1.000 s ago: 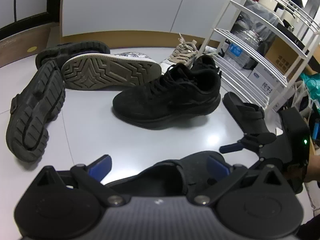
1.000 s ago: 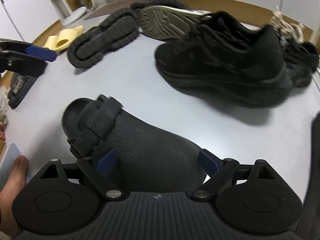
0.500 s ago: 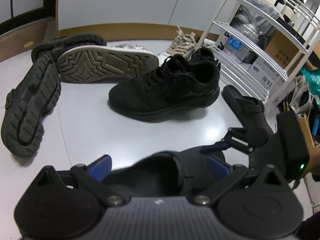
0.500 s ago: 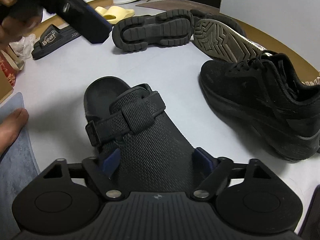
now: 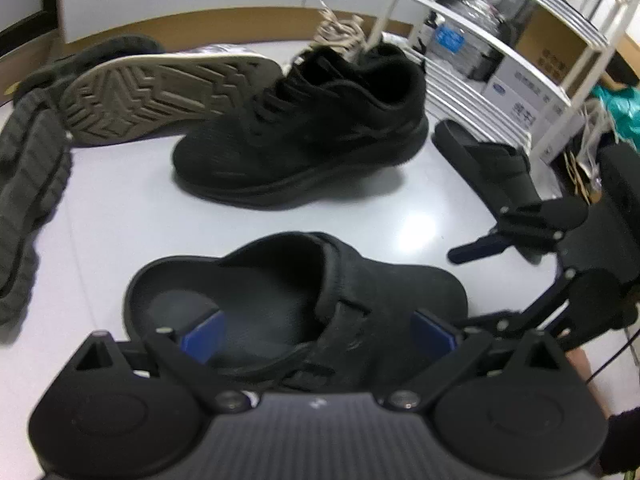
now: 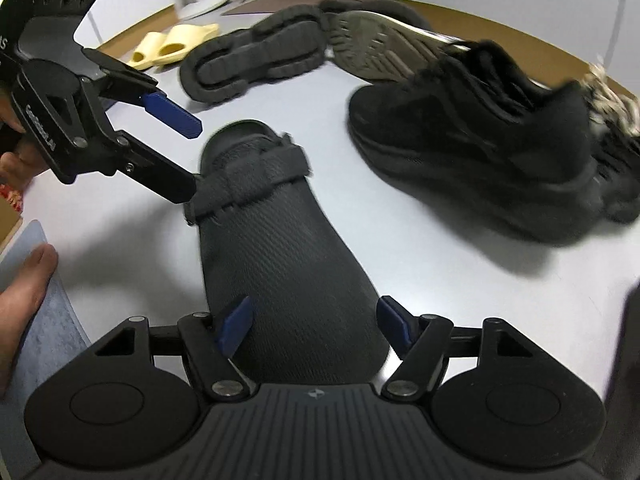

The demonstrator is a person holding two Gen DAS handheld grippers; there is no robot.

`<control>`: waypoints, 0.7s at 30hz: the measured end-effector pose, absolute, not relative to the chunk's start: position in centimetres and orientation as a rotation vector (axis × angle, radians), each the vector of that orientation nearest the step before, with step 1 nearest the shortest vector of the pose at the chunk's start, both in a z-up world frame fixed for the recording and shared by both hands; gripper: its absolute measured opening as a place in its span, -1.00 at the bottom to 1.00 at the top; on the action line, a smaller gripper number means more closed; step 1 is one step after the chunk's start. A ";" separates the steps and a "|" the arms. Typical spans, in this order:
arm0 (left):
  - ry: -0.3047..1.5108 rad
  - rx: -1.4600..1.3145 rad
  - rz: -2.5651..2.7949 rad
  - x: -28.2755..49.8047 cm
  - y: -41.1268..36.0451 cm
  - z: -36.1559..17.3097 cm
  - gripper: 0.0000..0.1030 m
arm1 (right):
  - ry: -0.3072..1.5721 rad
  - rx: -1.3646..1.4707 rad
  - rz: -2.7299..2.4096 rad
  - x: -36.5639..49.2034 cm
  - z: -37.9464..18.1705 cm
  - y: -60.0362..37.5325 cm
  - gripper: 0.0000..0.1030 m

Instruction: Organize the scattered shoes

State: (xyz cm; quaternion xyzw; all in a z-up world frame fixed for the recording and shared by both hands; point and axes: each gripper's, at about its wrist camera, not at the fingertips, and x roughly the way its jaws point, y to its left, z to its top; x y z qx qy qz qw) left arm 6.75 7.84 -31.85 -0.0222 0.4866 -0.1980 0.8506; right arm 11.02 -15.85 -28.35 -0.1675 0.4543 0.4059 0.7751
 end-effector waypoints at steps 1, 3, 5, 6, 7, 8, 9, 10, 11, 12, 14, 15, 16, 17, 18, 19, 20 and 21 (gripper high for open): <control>1.029 -0.037 -0.425 6.8 7.5 -32.1 0.94 | 0.988 -0.357 0.866 11.0 -28.3 -16.3 0.43; 1.038 -0.018 -0.440 6.8 7.0 -32.7 0.94 | 0.999 -0.334 0.844 10.9 -28.1 -17.4 0.43; 1.059 0.008 -0.477 6.9 6.1 -33.5 0.89 | 0.999 -0.328 0.834 10.9 -27.9 -17.9 0.43; 1.080 0.016 -0.507 6.9 5.7 -33.9 0.77 | 0.999 -0.325 0.828 10.8 -27.7 -18.2 0.43; 1.098 0.024 -0.530 7.0 5.3 -34.2 0.76 | 1.000 -0.318 0.816 10.7 -27.5 -18.8 0.43; 1.105 0.028 -0.532 7.2 5.0 -34.4 0.73 | 0.999 -0.309 0.804 10.6 -27.3 -19.4 0.43; 1.108 0.018 -0.534 7.3 4.9 -34.6 0.67 | 1.001 -0.302 0.794 10.6 -27.2 -19.8 0.43; 1.114 0.001 -0.537 7.5 4.8 -34.7 0.63 | 1.002 -0.295 0.784 10.5 -27.1 -20.2 0.43; 1.124 -0.020 -0.541 7.7 4.7 -34.9 0.50 | 1.005 -0.287 0.773 10.5 -27.0 -20.7 0.43; 1.133 -0.030 -0.552 7.9 4.4 -35.1 0.26 | 1.009 -0.278 0.760 10.5 -27.0 -21.2 0.43; 1.137 -0.036 -0.586 8.1 3.9 -35.3 0.05 | 1.022 -0.258 0.727 10.3 -27.0 -22.6 0.43; 1.136 -0.044 -0.604 8.1 3.6 -35.3 -0.13 | 1.024 -0.256 0.722 10.2 -27.0 -22.8 0.43; 1.130 -0.062 -0.631 8.1 3.2 -35.2 -0.24 | 1.031 -0.250 0.711 9.9 -27.1 -23.3 0.43; 1.126 -0.076 -0.655 8.1 2.9 -35.1 -0.40 | 1.039 -0.247 0.703 9.8 -27.2 -23.7 0.43; 1.124 -0.083 -0.670 8.1 2.5 -35.2 -0.46 | 1.056 -0.241 0.685 9.5 -27.5 -24.4 0.43; 1.116 -0.088 -0.678 8.0 2.2 -35.3 -0.49 | 1.065 -0.235 0.675 9.3 -27.6 -24.8 0.43; 1.112 -0.092 -0.684 8.0 2.0 -35.3 -0.56 | 1.069 -0.231 0.672 9.3 -27.7 -24.9 0.43; 1.107 -0.098 -0.694 8.1 1.7 -35.3 -0.62 | 1.083 -0.220 0.660 9.1 -27.9 -25.5 0.43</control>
